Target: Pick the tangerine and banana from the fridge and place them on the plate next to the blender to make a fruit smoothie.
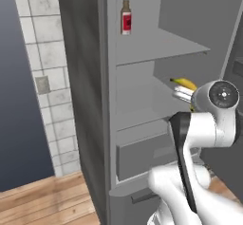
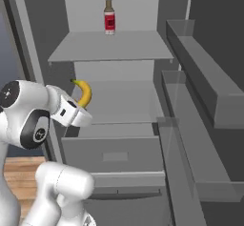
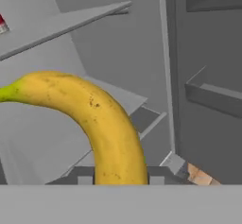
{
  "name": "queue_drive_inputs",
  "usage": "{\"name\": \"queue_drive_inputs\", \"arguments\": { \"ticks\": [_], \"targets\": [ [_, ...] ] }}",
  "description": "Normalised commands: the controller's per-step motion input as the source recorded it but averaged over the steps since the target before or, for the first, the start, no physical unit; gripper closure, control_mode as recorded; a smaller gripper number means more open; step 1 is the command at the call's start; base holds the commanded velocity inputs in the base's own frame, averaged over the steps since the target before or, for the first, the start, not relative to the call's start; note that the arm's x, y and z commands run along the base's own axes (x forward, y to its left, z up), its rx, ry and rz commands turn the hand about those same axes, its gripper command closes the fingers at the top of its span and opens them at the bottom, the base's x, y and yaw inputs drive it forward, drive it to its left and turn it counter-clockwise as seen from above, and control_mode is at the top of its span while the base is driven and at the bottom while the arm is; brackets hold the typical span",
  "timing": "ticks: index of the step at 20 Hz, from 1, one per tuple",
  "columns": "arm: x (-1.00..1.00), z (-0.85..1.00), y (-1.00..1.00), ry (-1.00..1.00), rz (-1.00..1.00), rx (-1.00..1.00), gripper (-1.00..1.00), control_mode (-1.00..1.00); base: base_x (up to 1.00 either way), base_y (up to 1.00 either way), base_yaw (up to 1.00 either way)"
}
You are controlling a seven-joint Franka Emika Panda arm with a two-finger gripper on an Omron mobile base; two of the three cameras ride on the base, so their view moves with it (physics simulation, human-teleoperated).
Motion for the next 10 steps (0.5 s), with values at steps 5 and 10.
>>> {"name": "queue_drive_inputs", "arguments": {
  "ticks": [5,10],
  "targets": [
    [0.0,0.0,0.0,0.0,0.0,0.0,1.0,1.0,-1.0,0.24,-0.3],
    [0.0,0.0,0.0,0.0,0.0,0.0,1.0,1.0,-1.0,0.22,-0.62]
  ]
}}
